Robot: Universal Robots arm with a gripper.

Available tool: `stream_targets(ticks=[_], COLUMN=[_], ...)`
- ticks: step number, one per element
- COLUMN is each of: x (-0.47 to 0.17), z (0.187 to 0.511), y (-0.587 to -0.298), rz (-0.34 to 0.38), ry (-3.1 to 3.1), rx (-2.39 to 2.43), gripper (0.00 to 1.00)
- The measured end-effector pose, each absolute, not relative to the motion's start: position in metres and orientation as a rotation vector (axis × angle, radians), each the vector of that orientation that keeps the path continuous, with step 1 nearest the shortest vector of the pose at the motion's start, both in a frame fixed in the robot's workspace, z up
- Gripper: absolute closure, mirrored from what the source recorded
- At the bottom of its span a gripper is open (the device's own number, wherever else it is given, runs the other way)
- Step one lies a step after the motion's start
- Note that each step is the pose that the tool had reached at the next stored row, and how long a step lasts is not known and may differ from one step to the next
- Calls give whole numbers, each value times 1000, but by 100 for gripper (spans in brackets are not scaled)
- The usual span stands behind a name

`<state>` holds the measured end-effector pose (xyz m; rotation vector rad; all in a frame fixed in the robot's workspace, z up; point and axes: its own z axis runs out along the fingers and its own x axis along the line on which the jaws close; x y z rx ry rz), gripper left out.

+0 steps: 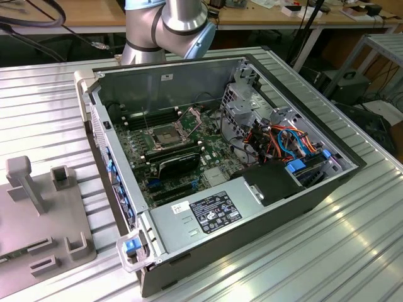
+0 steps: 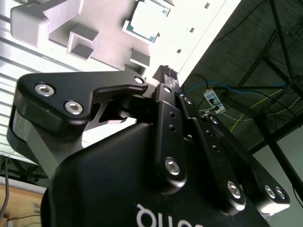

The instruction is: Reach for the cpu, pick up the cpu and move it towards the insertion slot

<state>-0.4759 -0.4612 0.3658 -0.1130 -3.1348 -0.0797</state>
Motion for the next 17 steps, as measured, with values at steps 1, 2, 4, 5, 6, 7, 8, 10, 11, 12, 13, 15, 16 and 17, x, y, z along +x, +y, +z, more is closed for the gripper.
stream_targets(ticks=[1, 2, 4, 5, 6, 7, 8, 10, 11, 12, 13, 15, 16, 17], x=[-475, -474, -469, -469, -469, -469, -469, -469, -469, -469, -469, -469, -469, -469], z=[365, 364, 362, 362, 361, 361, 361, 361, 361, 361, 361, 361, 361, 361], y=[-461, -461, -461, -461, -461, -461, -461, -461, -461, -461, -461, -461, -461, -461], rz=[-80, -80, -78, -78, -78, -78, -78, -78, -78, -78, -78, -78, -78, -78], ry=[-3135, -3134, -3131, -3131, -3131, -3131, -3131, -3131, -3131, -3131, -3131, -3131, -3131, -3131], rx=[-113, -113, -113, -113, -113, -113, -113, -113, -113, -113, -113, -113, -113, -113], gripper=[89, 89, 89, 89, 89, 89, 89, 89, 89, 89, 89, 89, 89, 89])
